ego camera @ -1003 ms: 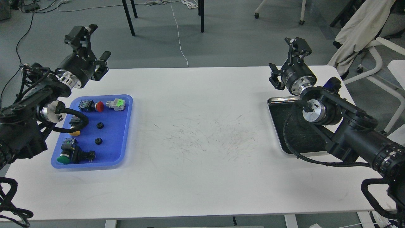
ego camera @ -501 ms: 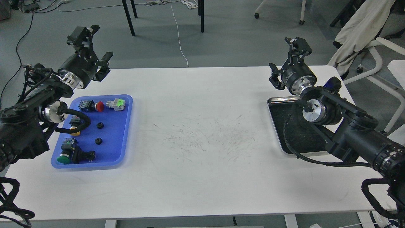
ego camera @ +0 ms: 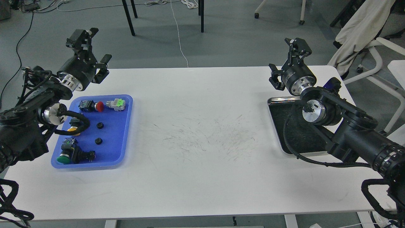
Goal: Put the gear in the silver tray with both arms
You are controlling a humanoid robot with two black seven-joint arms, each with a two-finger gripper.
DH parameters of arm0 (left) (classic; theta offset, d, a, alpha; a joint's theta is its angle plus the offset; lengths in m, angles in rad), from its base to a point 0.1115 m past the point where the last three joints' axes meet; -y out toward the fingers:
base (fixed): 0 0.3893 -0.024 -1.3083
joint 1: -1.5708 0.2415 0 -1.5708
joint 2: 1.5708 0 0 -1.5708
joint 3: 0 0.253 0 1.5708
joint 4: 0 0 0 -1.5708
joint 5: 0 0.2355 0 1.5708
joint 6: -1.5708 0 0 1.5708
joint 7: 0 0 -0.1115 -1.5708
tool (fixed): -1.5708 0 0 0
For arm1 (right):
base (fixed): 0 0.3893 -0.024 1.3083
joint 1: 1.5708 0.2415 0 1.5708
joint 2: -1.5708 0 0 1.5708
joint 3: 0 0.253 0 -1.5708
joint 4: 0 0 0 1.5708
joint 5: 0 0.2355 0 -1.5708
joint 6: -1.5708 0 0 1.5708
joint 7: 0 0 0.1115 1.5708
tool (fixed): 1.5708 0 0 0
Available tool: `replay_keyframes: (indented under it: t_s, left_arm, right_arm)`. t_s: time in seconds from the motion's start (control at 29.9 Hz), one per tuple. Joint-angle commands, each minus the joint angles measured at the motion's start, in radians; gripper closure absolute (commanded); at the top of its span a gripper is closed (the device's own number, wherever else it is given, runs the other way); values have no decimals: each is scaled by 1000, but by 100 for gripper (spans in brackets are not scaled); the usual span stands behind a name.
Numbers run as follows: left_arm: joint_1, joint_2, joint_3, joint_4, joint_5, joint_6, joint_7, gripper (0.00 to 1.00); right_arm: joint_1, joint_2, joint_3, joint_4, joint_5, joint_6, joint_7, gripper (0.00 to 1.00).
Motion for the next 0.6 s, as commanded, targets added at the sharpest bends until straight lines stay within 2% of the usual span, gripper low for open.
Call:
replay_keyframes:
  t_s: [0.0, 0.4, 0.5, 0.57]
  left_arm:
    - [0, 0, 1, 0, 0, 7, 0, 1]
    - [5, 3, 37, 0, 2, 1, 0, 1]
    - [5, 7, 25, -1, -1, 12, 56, 1]
    - [5, 6, 39, 2, -1, 41, 71, 1]
  right_arm:
    - [2, 2, 0, -2, 0, 1, 1, 2]
    - [2, 0, 0, 0, 0, -1, 1, 2]
    - [2, 0, 0, 0, 0, -1, 1, 2]
    - [4, -1, -1, 0, 0, -1, 1, 2]
